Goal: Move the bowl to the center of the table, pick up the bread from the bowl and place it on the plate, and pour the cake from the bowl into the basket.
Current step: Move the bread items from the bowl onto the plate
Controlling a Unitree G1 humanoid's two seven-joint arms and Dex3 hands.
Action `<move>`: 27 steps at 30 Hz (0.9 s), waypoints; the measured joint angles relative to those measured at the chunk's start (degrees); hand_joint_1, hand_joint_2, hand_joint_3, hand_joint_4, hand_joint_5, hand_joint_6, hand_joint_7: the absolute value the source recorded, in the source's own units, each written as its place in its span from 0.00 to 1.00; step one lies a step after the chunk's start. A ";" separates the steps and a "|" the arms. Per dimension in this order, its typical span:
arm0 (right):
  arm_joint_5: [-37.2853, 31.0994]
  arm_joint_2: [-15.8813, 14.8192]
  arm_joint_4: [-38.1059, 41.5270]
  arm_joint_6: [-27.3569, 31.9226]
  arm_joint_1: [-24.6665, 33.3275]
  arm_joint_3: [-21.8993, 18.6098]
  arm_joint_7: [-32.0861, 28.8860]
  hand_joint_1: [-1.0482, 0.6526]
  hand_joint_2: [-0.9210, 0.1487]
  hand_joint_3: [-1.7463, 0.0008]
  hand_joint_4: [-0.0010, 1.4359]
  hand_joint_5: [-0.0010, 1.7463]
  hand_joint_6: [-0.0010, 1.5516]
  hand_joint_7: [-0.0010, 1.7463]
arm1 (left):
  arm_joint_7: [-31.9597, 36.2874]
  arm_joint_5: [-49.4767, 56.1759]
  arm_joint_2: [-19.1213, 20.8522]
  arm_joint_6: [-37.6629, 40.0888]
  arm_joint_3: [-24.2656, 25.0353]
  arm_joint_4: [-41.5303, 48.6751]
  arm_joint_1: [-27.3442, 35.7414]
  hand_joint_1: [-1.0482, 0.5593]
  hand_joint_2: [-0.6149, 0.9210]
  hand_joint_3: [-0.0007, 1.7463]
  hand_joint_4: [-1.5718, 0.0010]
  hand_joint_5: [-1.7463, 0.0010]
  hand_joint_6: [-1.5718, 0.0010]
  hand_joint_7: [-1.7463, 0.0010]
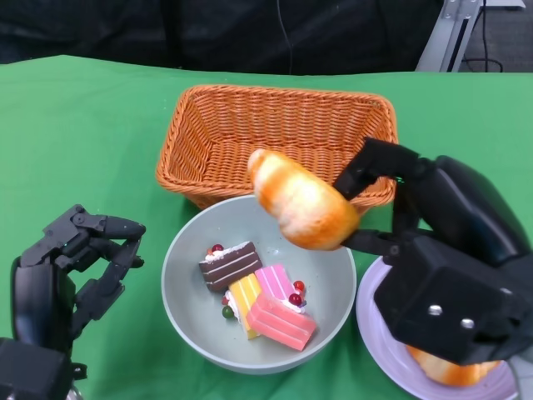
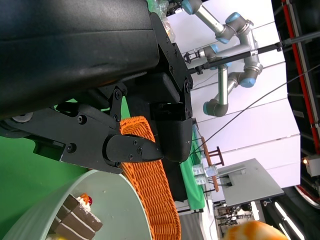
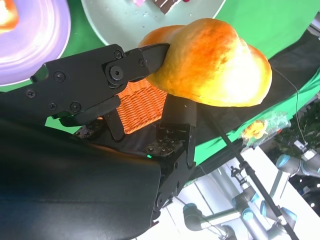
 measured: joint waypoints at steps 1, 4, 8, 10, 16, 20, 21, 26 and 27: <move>0.01 -0.34 -0.96 0.41 0.40 -0.48 0.56 0.46 0.00 0.88 0.59 1.00 0.42 0.81 | 0.00 0.00 0.02 -0.03 -0.01 0.06 -0.05 0.54 1.00 0.17 0.50 0.20 0.47 0.41; 0.13 -1.90 -3.49 1.41 1.63 -2.48 1.87 0.47 0.00 0.89 0.57 1.00 0.45 0.74 | 0.00 -0.07 0.16 -0.30 0.06 0.65 -0.18 0.54 1.00 0.16 0.50 0.20 0.47 0.41; 2.22 -4.00 -4.85 1.14 3.70 -6.55 2.08 0.46 0.00 0.90 0.58 0.95 0.51 0.61 | -0.01 -0.78 0.33 -0.34 0.07 1.03 -0.19 0.54 1.00 0.16 0.50 0.20 0.47 0.41; 3.40 -4.95 -5.28 1.07 4.91 -8.38 2.10 0.47 0.00 0.90 0.59 0.93 0.52 0.59 | -0.01 -1.01 0.44 -0.34 0.07 1.03 -0.19 0.54 1.00 0.16 0.50 0.20 0.47 0.41; 6.92 -8.03 -8.41 0.68 8.96 -15.87 2.54 0.50 0.00 0.91 0.59 0.96 0.50 0.63 | -0.07 -1.86 0.99 -0.36 0.08 1.30 -0.36 0.55 1.00 0.16 0.50 0.20 0.47 0.42; 9.65 -10.57 -8.52 -2.50 12.96 -21.15 2.56 0.53 0.00 0.92 0.61 0.90 0.50 0.63 | -1.78 -3.23 1.58 -0.62 0.11 2.05 -0.56 0.55 1.00 0.16 0.50 0.20 0.47 0.43; 9.83 -11.21 -8.30 -3.45 14.08 -22.22 2.54 0.53 0.00 0.92 0.61 0.90 0.50 0.63 | -2.07 -3.63 1.68 -0.90 0.16 2.43 -0.58 0.55 1.00 0.16 0.50 0.20 0.47 0.43; 9.84 -13.42 -5.38 -7.82 19.04 -25.40 1.44 0.56 0.00 0.93 0.61 0.87 0.51 0.59 | -2.07 -3.64 1.81 -1.20 0.62 2.99 -0.71 0.55 1.00 0.16 0.49 0.20 0.45 0.43; 9.83 -13.52 -4.61 -8.74 19.46 -25.70 0.94 0.55 0.00 0.93 0.62 0.85 0.52 0.57 | -2.08 -3.62 1.85 -1.23 0.67 3.05 -0.74 0.55 1.00 0.16 0.49 0.21 0.45 0.43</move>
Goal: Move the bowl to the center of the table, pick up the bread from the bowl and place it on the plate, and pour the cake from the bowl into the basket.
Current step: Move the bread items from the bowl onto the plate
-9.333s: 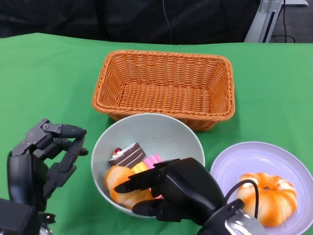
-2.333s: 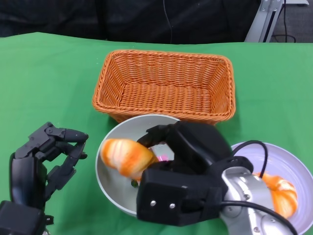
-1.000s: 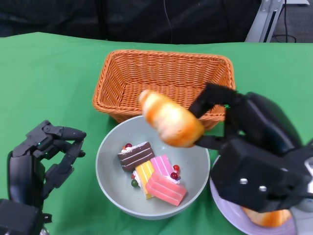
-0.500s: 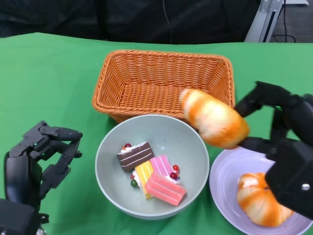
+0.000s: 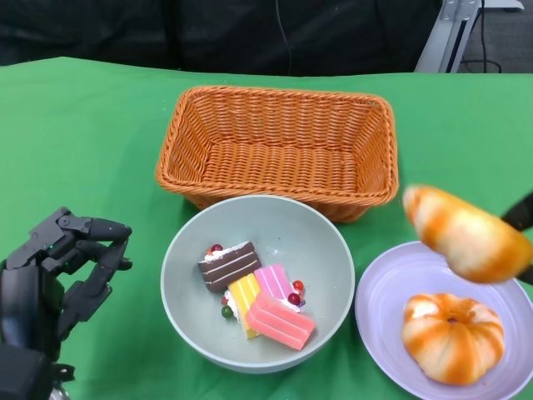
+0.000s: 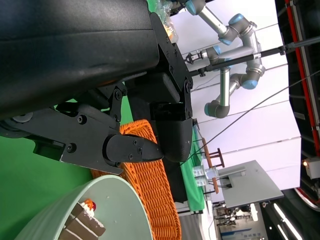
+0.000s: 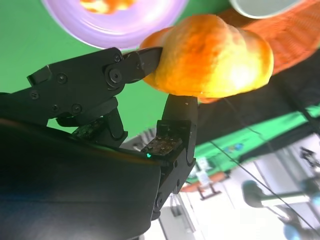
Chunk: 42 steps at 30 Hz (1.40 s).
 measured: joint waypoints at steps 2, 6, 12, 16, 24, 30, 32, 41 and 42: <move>-0.68 -0.24 2.45 -1.97 0.43 -0.27 -1.72 0.55 0.00 0.94 0.62 0.86 0.54 0.53 | -0.01 -0.02 0.04 -0.11 0.07 0.34 -0.18 0.55 1.00 0.16 0.49 0.21 0.46 0.44; -2.16 -0.61 7.95 -5.73 1.31 -0.08 -4.68 0.56 0.00 0.96 0.61 0.92 0.56 0.48 | -0.01 -0.08 0.16 -0.16 0.26 0.38 -0.21 0.54 1.00 0.16 0.49 0.20 0.46 0.43; -4.90 -0.85 13.58 -9.04 1.56 1.79 -8.44 0.54 0.00 0.96 0.58 0.95 0.60 0.41 | 0.00 0.19 0.18 -0.24 0.39 0.37 -0.20 0.54 1.00 0.15 0.50 0.20 0.46 0.43; -7.29 -0.85 16.17 -9.59 1.56 2.58 -10.73 0.54 0.00 0.95 0.55 0.99 0.62 0.34 | -0.02 -0.01 0.18 -0.24 0.39 0.32 -0.19 0.54 1.00 0.15 0.50 0.20 0.46 0.43; -8.60 -0.80 22.01 -9.68 0.74 5.23 -14.80 0.55 0.00 0.96 0.56 0.94 0.66 0.28 | -0.51 -0.13 0.32 -0.25 0.43 0.18 0.02 0.54 1.00 0.15 0.50 0.21 0.46 0.44; -9.36 -0.81 27.61 -12.24 -0.98 6.62 -19.52 0.54 0.00 0.97 0.56 0.93 0.67 0.28 | -0.53 0.02 0.33 -0.60 0.52 0.16 0.21 0.54 1.00 0.16 0.49 0.21 0.45 0.44; -9.54 -0.81 29.60 -12.82 -1.57 6.86 -21.08 0.54 0.00 0.97 0.58 0.90 0.66 0.26 | -0.53 0.03 0.33 -0.65 0.53 0.07 0.26 0.54 1.00 0.16 0.49 0.21 0.45 0.44; -10.40 -0.81 35.65 -13.32 -5.31 8.81 -25.74 0.53 0.00 0.97 0.59 0.89 0.69 0.18 | -0.52 0.07 0.32 -1.05 0.58 -0.19 0.30 0.53 1.00 0.15 0.49 0.21 0.45 0.44; -10.38 -0.80 35.95 -12.90 -5.83 8.98 -25.74 0.53 0.00 0.97 0.58 0.91 0.70 0.18 | -0.52 0.11 0.32 -1.05 0.57 -0.19 0.30 0.53 1.00 0.15 0.49 0.21 0.45 0.44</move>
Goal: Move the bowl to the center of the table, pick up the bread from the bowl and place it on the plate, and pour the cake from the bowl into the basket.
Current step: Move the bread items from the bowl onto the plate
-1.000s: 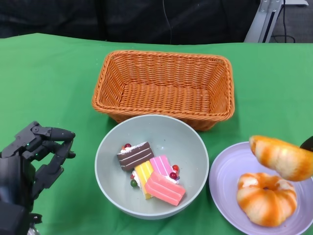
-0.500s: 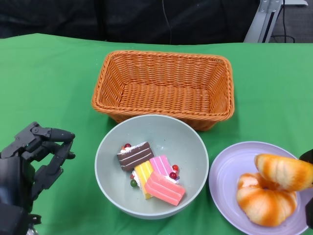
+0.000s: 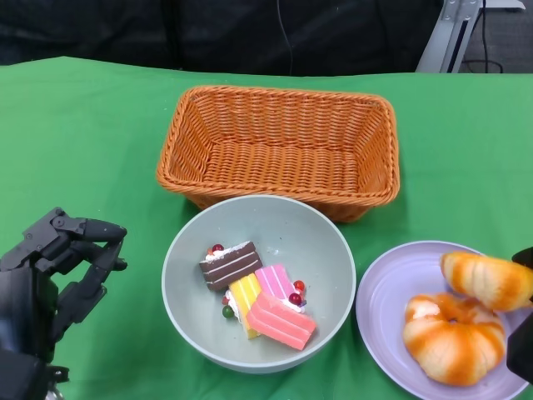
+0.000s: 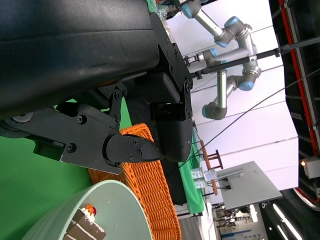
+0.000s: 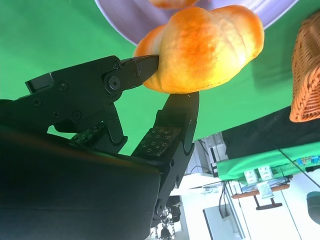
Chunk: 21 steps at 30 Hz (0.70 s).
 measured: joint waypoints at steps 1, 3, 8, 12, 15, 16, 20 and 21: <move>0.01 0.00 0.47 0.38 -0.52 0.14 0.00 0.53 0.00 0.97 0.58 0.91 0.71 0.18 | 0.01 0.06 0.00 -0.01 0.00 0.00 0.00 0.53 1.00 0.15 0.49 0.21 0.45 0.44; 0.05 0.00 1.26 0.81 -1.32 0.64 0.01 0.54 0.00 0.97 0.56 0.93 0.67 0.28 | 0.08 0.63 0.00 -0.03 0.01 0.00 0.02 0.53 1.00 0.16 0.49 0.21 0.45 0.44; 0.65 0.00 3.42 1.22 -2.31 1.75 0.11 0.53 0.00 0.97 0.53 0.98 0.53 0.54 | 0.14 1.64 0.00 -0.15 0.01 -0.01 0.04 0.53 1.00 0.16 0.49 0.21 0.46 0.44; 0.52 0.00 4.83 1.35 -2.92 2.17 -0.30 0.53 0.00 0.97 0.51 0.99 0.46 0.69 | 0.17 1.74 0.00 -0.21 0.04 0.00 0.05 0.53 1.00 0.16 0.49 0.21 0.46 0.43; 0.52 0.00 5.61 1.37 -3.18 2.67 -0.34 0.53 0.00 0.97 0.51 1.00 0.42 0.75 | 0.16 1.68 0.00 -0.21 0.04 -0.03 0.07 0.53 1.00 0.16 0.49 0.21 0.46 0.43; 0.55 0.00 5.87 1.35 -3.25 2.84 -0.36 0.53 0.00 0.97 0.51 1.00 0.43 0.73 | 0.17 1.68 -0.01 -0.20 0.04 -0.11 0.10 0.53 1.00 0.16 0.49 0.21 0.46 0.43; 0.53 0.00 7.53 0.96 -3.77 3.94 -1.24 0.52 0.00 0.97 0.51 1.00 0.40 0.78 | 0.16 1.67 0.00 -0.20 0.02 -0.42 0.19 0.54 1.00 0.16 0.49 0.21 0.46 0.44; 0.53 0.00 7.86 0.84 -3.90 4.12 -1.52 0.52 0.00 0.97 0.51 1.00 0.41 0.75 | 0.16 1.68 0.00 -0.20 0.03 -0.42 0.20 0.54 1.00 0.16 0.49 0.21 0.46 0.44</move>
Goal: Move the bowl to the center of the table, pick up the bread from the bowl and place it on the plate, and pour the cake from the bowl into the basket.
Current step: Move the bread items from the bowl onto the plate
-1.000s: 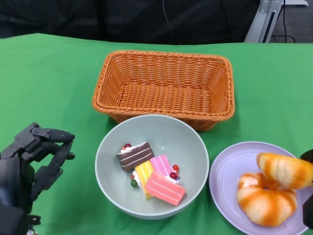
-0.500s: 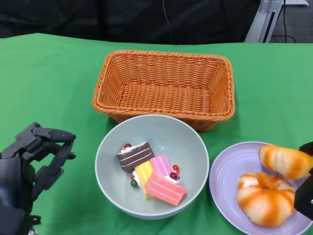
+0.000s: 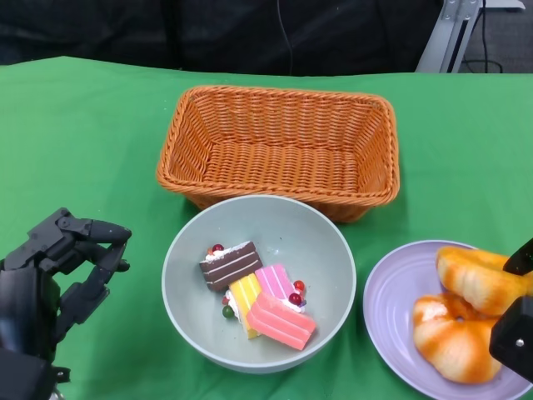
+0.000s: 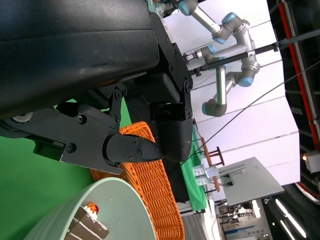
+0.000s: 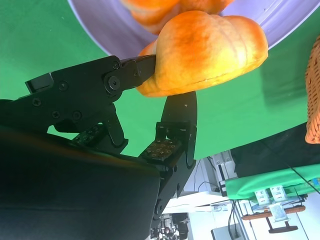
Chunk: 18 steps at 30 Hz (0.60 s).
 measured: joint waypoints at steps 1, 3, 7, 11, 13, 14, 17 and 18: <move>0.00 0.00 0.24 -0.01 -0.12 0.07 -0.16 0.52 0.00 0.97 0.51 0.99 0.43 0.71 | 0.00 0.03 0.00 0.00 0.00 0.00 0.00 0.54 1.00 0.16 0.49 0.21 0.46 0.43; -0.02 0.00 0.32 -0.01 -0.19 0.26 -0.60 0.52 0.00 0.98 0.54 0.95 0.52 0.51 | 0.00 0.05 0.00 0.00 0.00 0.00 0.00 0.53 1.00 0.16 0.49 0.21 0.46 0.44; -0.44 0.00 -0.32 0.19 -0.15 0.90 -0.78 0.51 0.00 0.99 0.58 0.84 0.63 0.21 | 0.02 0.14 0.00 -0.01 0.01 0.01 0.00 0.53 1.00 0.16 0.49 0.21 0.46 0.43; -1.53 -0.41 -3.33 0.46 0.38 1.94 -0.32 0.48 0.03 1.00 0.57 0.60 0.60 0.06 | 0.02 0.11 0.00 -0.01 0.01 0.05 0.00 0.52 1.00 0.15 0.49 0.21 0.46 0.43; -2.06 -0.55 -5.44 0.93 1.13 1.99 0.52 0.45 0.04 1.00 0.60 0.36 0.54 0.01 | 0.02 0.06 0.00 -0.01 0.02 0.06 0.00 0.53 1.00 0.15 0.49 0.21 0.46 0.43; -2.19 -0.57 -6.67 1.41 1.56 1.99 1.05 0.45 0.04 1.00 0.62 0.28 0.52 0.01 | 0.02 0.06 0.00 -0.01 0.01 0.05 0.00 0.53 1.00 0.15 0.49 0.21 0.46 0.43; -3.82 -0.62 -11.15 3.97 3.22 2.00 3.27 0.40 0.04 1.00 0.62 0.10 0.44 0.00 | 0.01 0.06 0.00 -0.04 0.01 0.07 0.00 0.53 1.00 0.15 0.49 0.20 0.46 0.43; -4.94 -0.74 -12.51 5.03 3.58 2.07 4.22 0.39 0.04 1.00 0.61 0.07 0.42 0.00 | 0.01 0.06 0.00 -0.04 0.01 0.07 -0.01 0.53 1.00 0.15 0.49 0.20 0.46 0.43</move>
